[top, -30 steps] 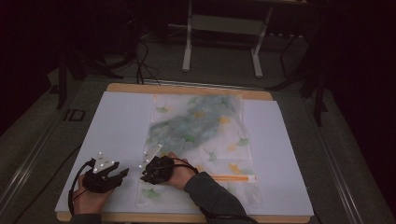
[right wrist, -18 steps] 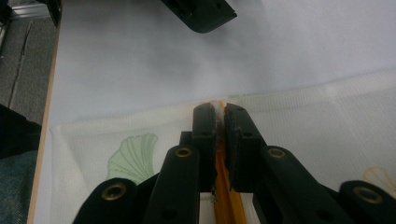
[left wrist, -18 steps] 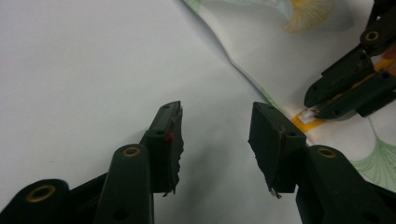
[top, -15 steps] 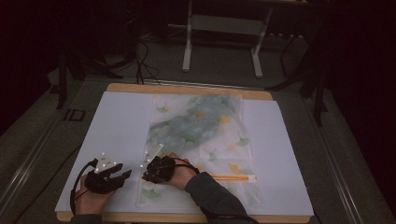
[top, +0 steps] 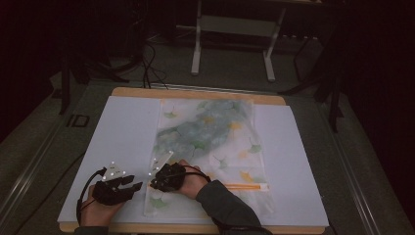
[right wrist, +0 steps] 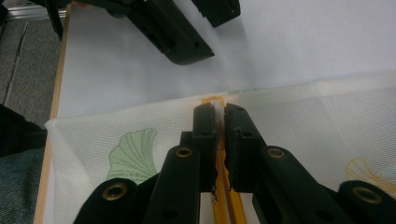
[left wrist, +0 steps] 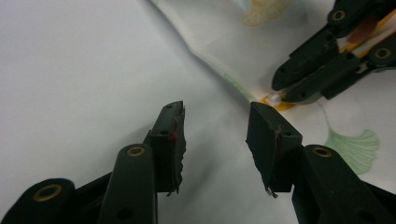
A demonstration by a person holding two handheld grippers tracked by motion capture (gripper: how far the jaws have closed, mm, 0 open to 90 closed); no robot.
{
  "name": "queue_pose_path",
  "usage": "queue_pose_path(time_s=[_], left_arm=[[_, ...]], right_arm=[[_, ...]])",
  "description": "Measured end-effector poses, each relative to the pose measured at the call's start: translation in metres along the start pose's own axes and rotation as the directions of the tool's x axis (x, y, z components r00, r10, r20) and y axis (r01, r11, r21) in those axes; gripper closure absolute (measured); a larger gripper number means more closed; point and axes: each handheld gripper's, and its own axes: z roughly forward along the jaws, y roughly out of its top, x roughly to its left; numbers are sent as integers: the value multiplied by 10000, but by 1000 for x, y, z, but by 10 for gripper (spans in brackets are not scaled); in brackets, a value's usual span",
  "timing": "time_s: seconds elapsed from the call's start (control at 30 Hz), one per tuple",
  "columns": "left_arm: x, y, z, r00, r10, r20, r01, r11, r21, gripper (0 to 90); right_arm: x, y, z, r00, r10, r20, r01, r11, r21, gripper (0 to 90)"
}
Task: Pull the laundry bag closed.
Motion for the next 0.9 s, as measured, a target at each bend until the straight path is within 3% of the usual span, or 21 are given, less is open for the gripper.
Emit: queue_pose_path(time_s=[0.27,0.53,0.9], left_arm=[[-5,2,-1,9972,-181,732,173,9998,111,548],[-12,4,8,9891,-345,1432,293,9988,385,523],[-11,5,27,9775,-765,1965,592,9940,924,545]], right_arm=[[1,1,-1,9999,-42,114,42,10000,-40,835],[1,1,-3,9996,-133,259,137,9998,-123,837],[4,4,-11,9990,-276,355,283,9994,-195,837]])
